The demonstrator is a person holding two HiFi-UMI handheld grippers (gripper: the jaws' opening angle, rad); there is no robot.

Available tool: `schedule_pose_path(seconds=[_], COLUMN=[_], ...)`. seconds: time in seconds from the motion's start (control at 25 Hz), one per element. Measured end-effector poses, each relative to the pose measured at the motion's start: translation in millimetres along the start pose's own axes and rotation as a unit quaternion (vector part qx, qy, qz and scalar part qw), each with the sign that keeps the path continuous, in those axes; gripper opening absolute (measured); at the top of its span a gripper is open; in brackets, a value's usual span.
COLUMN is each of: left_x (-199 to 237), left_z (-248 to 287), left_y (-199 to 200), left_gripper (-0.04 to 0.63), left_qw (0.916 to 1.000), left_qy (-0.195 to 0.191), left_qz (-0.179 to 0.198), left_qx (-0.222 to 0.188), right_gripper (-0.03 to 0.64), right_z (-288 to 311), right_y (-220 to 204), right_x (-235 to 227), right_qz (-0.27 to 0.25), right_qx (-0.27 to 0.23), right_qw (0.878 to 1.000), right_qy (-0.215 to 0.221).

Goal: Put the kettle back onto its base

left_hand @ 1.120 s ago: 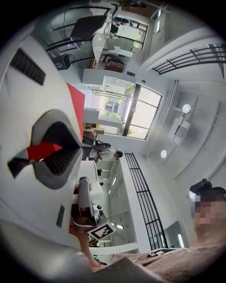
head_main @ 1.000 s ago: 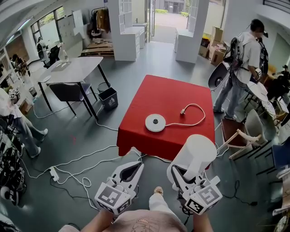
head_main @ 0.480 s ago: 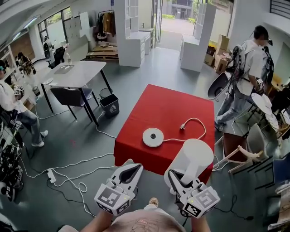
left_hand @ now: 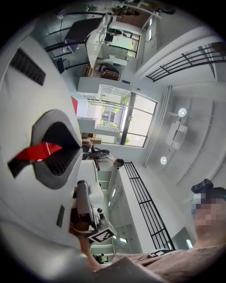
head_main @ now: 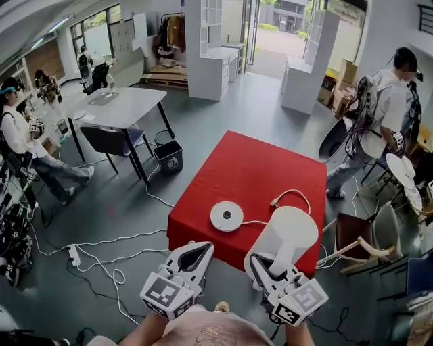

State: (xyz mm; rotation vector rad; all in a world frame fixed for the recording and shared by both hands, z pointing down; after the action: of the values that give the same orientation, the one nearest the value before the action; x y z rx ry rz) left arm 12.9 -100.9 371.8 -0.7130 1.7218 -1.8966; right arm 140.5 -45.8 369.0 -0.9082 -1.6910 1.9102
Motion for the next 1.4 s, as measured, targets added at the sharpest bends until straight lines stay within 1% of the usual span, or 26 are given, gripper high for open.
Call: schedule_pose_path(seconds=[0.16, 0.24, 0.32, 0.4, 0.52, 0.64, 0.8, 1.0, 1.12, 1.2, 1.28, 1.4], left_x=[8.6, 14.8, 19.1, 20.6, 26.1, 30.1, 37.1, 41.7, 44.9, 49.8, 56.8, 65.0], left_z=[13.0, 20.6, 29.1, 37.4, 50.5, 60.7, 70.4, 84.3, 88.7, 91.3, 94.2, 98.4], left_y=[1.5, 0.2, -2.0, -3.7, -5.6, -4.9, -9.1, -10.8, -12.8, -13.1, -13.4, -14.7], left_gripper=[-0.014, -0.014, -0.014, -0.014, -0.014, -0.014, -0.014, -0.014, -0.014, -0.014, -0.014, -0.014], left_qw=[0.9999, 0.9999, 0.9999, 0.9997, 0.9996, 0.9992, 0.9988, 0.9988, 0.9986, 0.9988, 0.9991, 0.9994], left_qy=[-0.001, -0.003, -0.005, -0.011, -0.02, -0.025, -0.031, -0.036, -0.033, -0.031, -0.025, -0.011], left_qz=[0.001, 0.005, 0.001, -0.003, 0.006, 0.002, 0.002, 0.012, 0.004, 0.008, 0.011, 0.005], left_qx=[0.01, 0.008, 0.012, 0.022, 0.021, 0.03, 0.038, 0.031, 0.041, 0.038, 0.032, 0.033], right_gripper=[0.017, 0.017, 0.017, 0.017, 0.017, 0.017, 0.017, 0.017, 0.017, 0.017, 0.017, 0.017], right_z=[11.0, 17.6, 22.2, 25.9, 29.8, 33.1, 43.3, 53.3, 63.1, 71.5, 81.7, 97.5], right_y=[6.3, 6.5, 5.2, 3.8, 3.6, 4.9, 4.8, 6.7, 4.0, 4.0, 5.3, 6.4], right_x=[-15.2, -20.7, -27.5, -35.7, -48.6, -59.9, -68.3, -82.1, -90.1, -95.2, -101.4, -111.6], right_qz=[0.005, 0.008, 0.008, 0.007, 0.007, 0.007, 0.006, 0.011, 0.015, 0.015, 0.014, 0.011], right_qx=[-0.001, 0.0, 0.0, 0.0, 0.0, -0.004, -0.008, -0.004, 0.0, 0.003, 0.004, 0.005], right_qw=[1.0, 1.0, 1.0, 1.0, 1.0, 1.0, 1.0, 1.0, 1.0, 1.0, 1.0, 1.0], right_qy=[0.007, 0.009, 0.009, 0.006, -0.005, -0.015, -0.017, -0.01, -0.001, 0.006, 0.014, 0.027])
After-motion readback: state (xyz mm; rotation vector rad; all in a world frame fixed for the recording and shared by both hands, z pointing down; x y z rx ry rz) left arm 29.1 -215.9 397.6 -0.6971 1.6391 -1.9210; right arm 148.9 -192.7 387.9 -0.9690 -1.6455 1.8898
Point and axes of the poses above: the fingertips, and each gripper's own axes: z forward along the fingers, x to its left, y out of its top, the point moved 3 cm from there along -z, backward along the fingers, and after that the axes turned 15 degrees about y, right-handed, at the moved point
